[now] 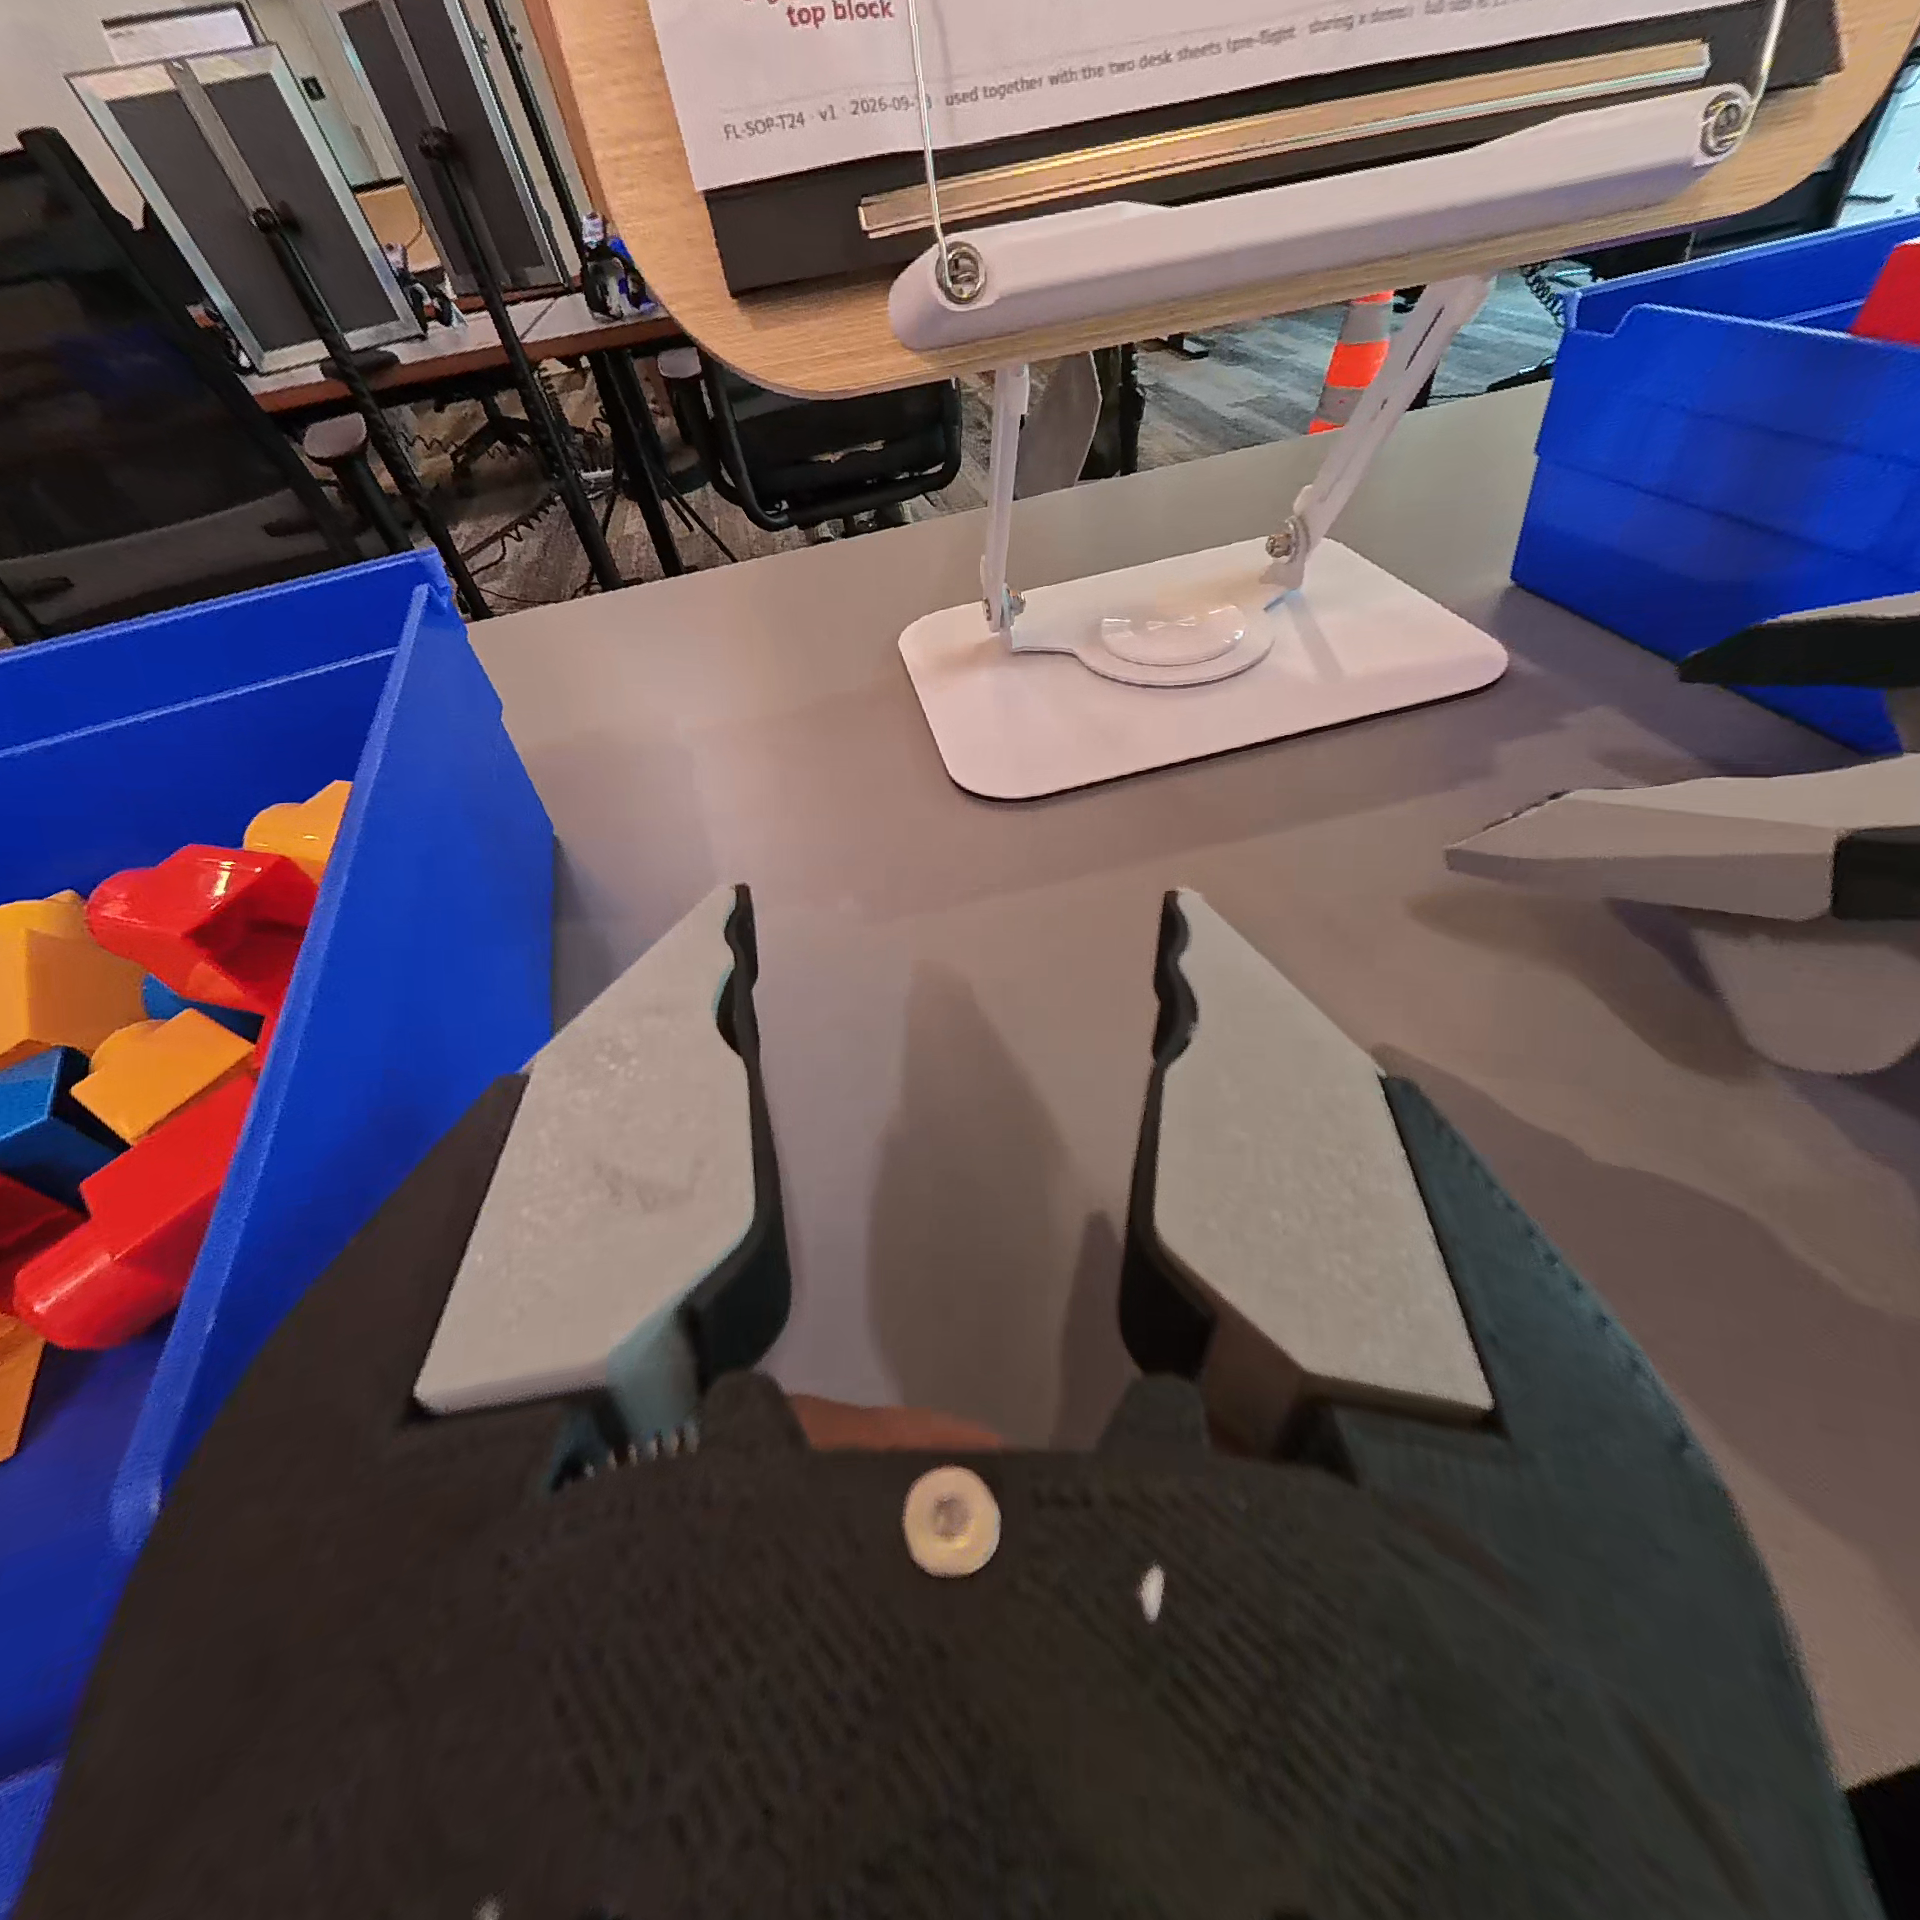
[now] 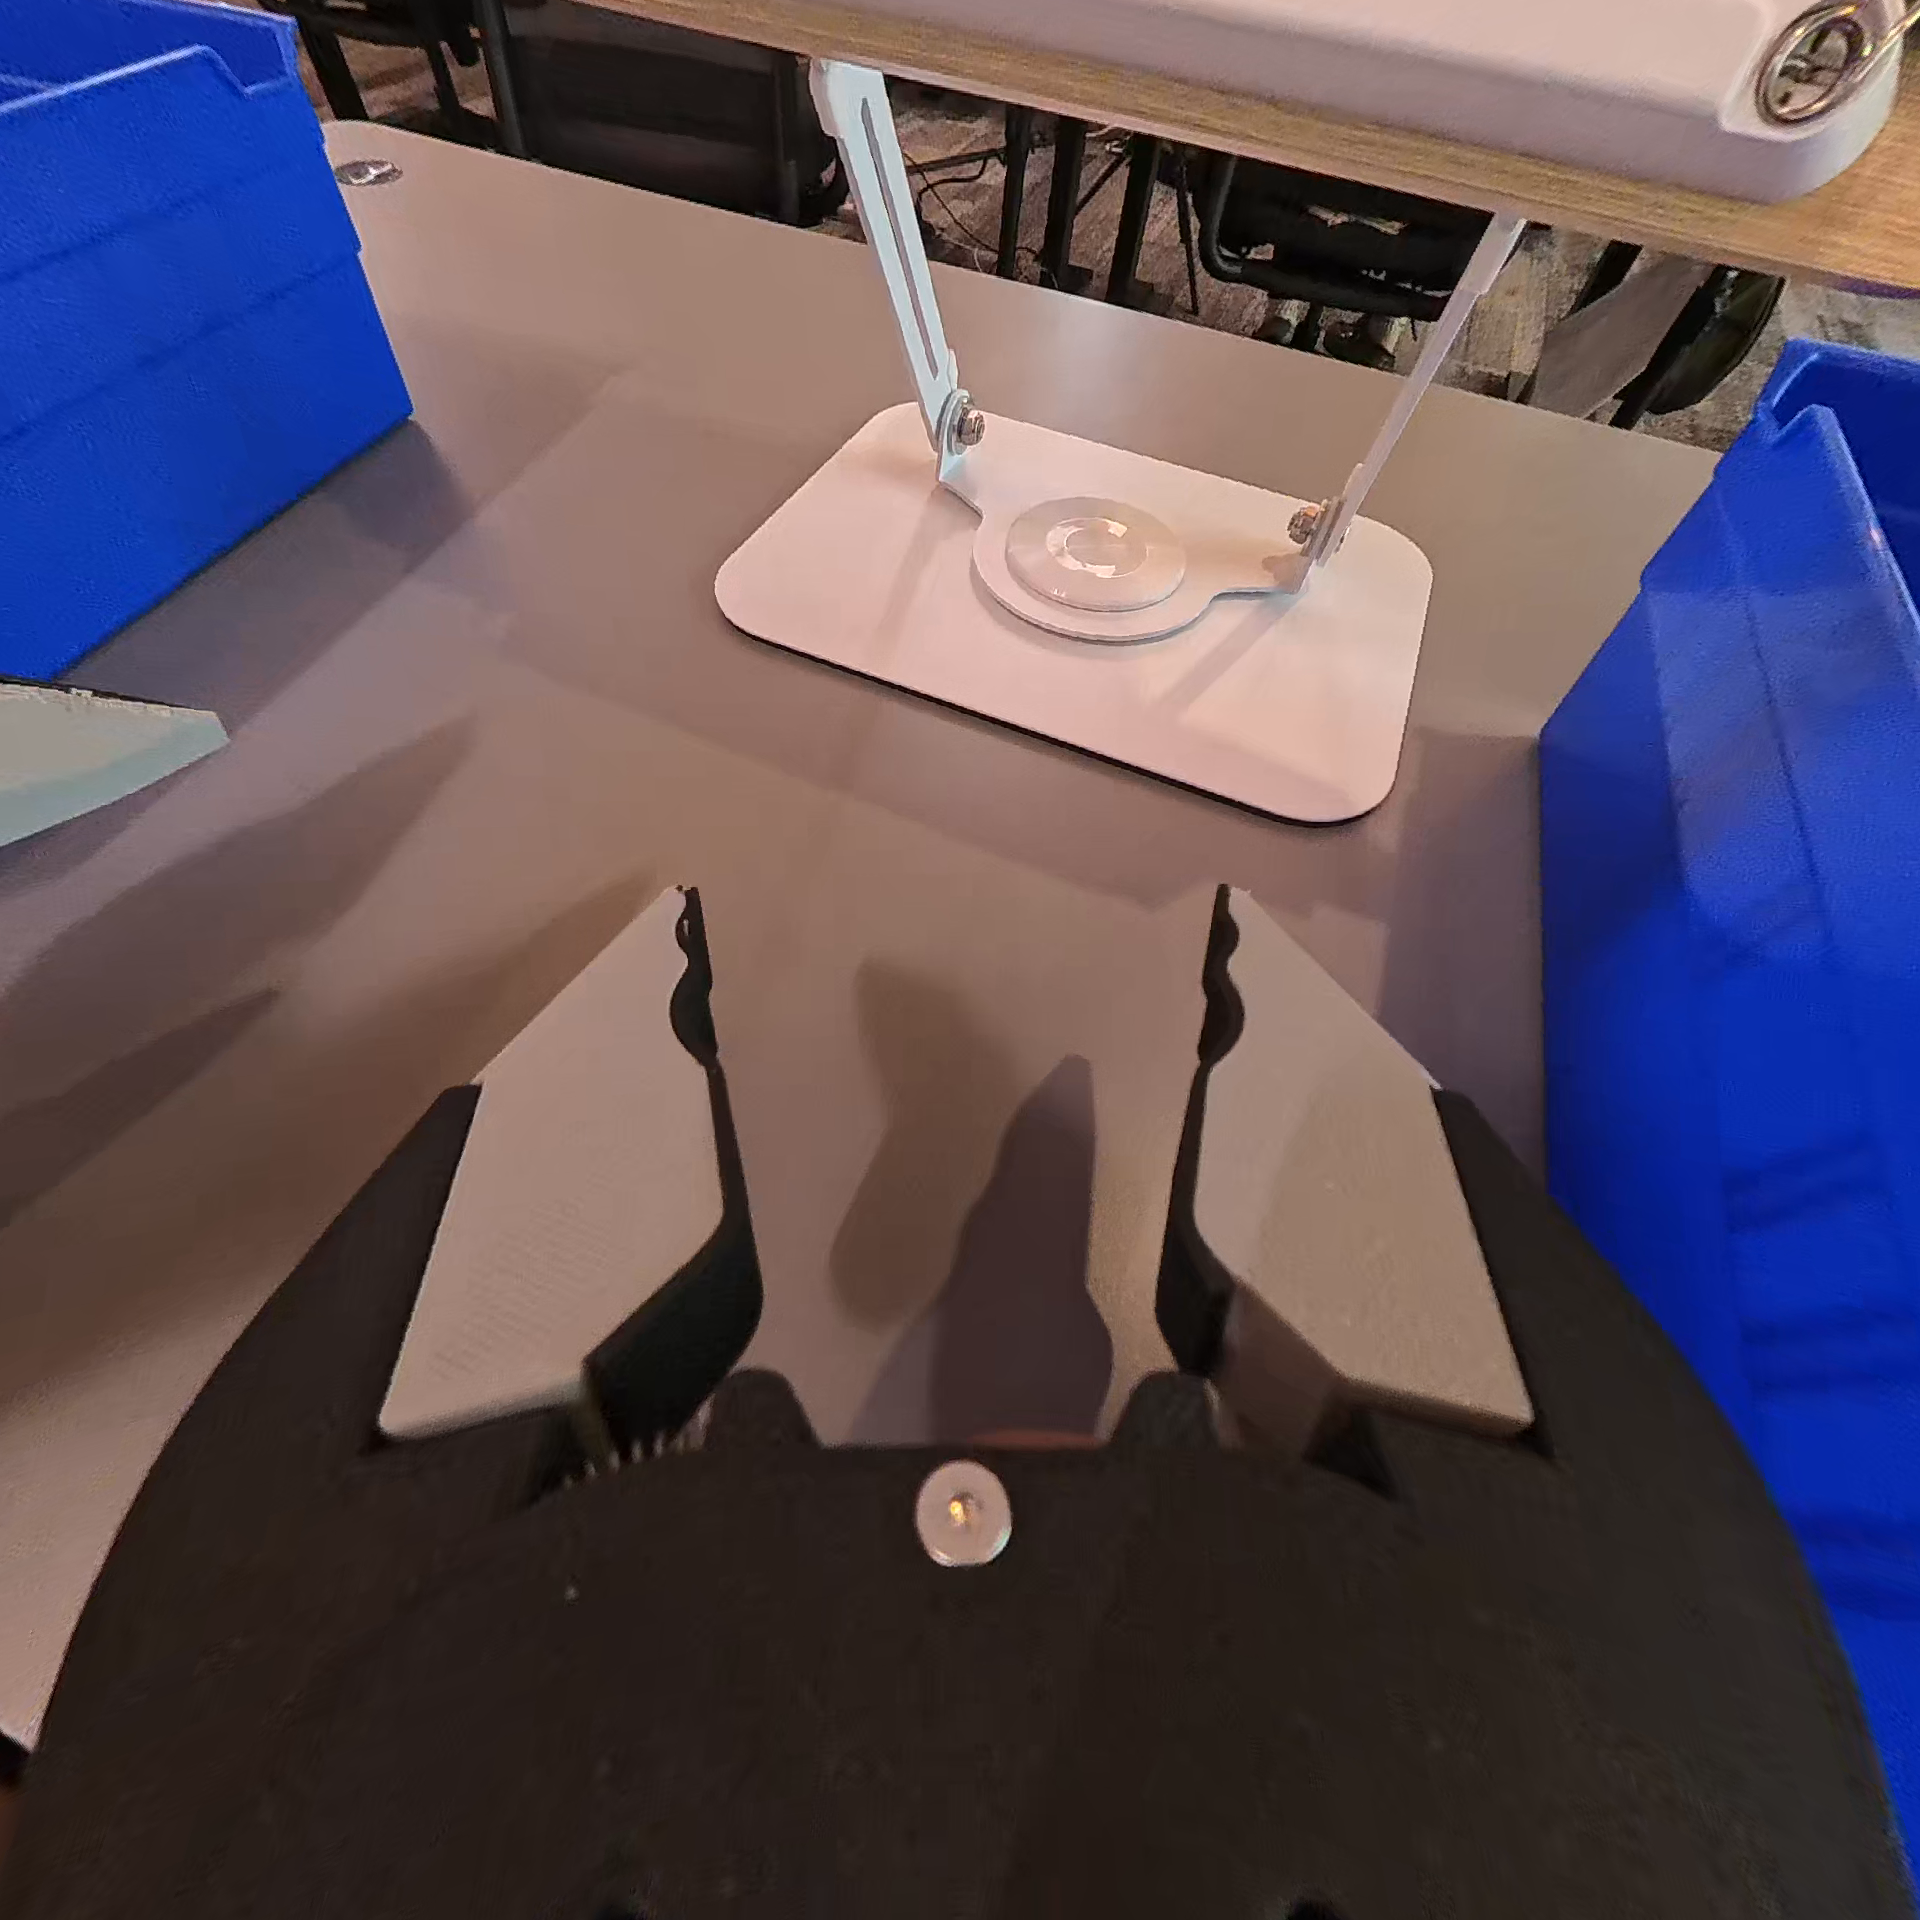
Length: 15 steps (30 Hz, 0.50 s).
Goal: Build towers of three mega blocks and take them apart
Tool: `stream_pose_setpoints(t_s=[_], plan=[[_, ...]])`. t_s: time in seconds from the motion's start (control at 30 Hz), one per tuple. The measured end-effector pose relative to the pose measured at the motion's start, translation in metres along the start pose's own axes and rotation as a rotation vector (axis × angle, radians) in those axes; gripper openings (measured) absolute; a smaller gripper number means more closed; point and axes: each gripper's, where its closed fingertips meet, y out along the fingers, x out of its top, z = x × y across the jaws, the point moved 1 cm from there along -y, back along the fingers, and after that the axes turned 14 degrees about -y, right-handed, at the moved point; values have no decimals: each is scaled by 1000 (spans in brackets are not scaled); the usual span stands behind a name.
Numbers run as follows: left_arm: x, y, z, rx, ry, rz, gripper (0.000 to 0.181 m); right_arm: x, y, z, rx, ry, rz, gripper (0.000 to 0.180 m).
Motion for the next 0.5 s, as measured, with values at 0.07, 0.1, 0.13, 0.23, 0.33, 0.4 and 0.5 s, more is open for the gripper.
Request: stream_pose_setpoints(t_s=[0.07, 0.1, 0.13, 0.23, 0.33, 0.4, 0.5], plan=[[-1, 1, 0, -3, 2, 6, 76, 0, 0, 0, -3, -4, 0, 94], [-2, 1, 0, -1, 4, 11, 76, 0, 0, 0, -4, -7, 0, 94], [-2, 2, 0, 6, 5, 17, 76, 0, 1, 0, -6, -11, 0, 94], [-3, 3, 0, 6, 9, 23, 76, -1, 1, 1, -8, -22, 7, 95], [-3, 3, 0, 5, 5, 25, 76, -1, 2, 0, -14, -22, 15, 95], [-4, 3, 0, 2, 2, 30, 77, -2, 2, 1, -10, -19, 16, 95], [-5, 4, 1, 5, -3, 38, 77, -2, 2, 1, -7, -17, 16, 95]])
